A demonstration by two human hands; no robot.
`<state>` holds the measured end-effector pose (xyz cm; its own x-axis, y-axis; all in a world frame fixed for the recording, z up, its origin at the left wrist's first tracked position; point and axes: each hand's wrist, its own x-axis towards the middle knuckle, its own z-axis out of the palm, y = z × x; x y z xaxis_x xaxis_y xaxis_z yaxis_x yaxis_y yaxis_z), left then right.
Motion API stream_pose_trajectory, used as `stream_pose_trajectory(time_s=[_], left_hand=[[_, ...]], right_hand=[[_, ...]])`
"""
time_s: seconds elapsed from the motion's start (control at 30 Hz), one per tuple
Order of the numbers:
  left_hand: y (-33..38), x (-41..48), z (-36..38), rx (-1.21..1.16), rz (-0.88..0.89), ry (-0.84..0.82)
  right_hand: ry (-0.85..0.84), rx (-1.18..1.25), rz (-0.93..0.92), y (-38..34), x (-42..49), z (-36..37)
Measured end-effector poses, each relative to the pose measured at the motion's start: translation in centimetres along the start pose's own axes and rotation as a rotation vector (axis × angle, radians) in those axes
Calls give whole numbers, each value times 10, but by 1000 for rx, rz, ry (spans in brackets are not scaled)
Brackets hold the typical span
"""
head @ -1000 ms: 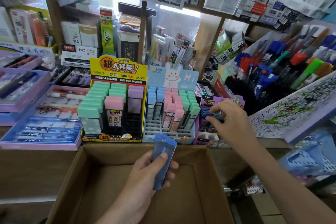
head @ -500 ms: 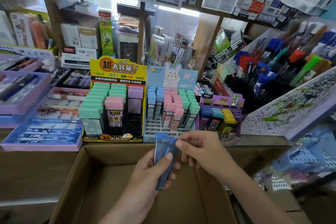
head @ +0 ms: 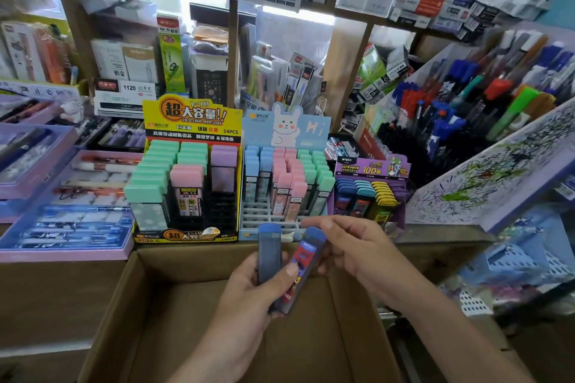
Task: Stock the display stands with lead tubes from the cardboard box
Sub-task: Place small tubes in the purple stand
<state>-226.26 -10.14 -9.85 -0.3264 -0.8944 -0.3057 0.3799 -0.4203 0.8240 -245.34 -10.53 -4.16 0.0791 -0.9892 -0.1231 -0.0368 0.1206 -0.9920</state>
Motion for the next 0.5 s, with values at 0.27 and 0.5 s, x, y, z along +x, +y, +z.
stream_pose_trajectory(time_s=[0.27, 0.5], left_hand=[[-1, -1, -2, 60, 31, 39], [4, 1, -3, -42, -2, 89]], right_hand=[[119, -189, -53, -6, -1, -12], [381, -385, -250, -30, 0, -46]])
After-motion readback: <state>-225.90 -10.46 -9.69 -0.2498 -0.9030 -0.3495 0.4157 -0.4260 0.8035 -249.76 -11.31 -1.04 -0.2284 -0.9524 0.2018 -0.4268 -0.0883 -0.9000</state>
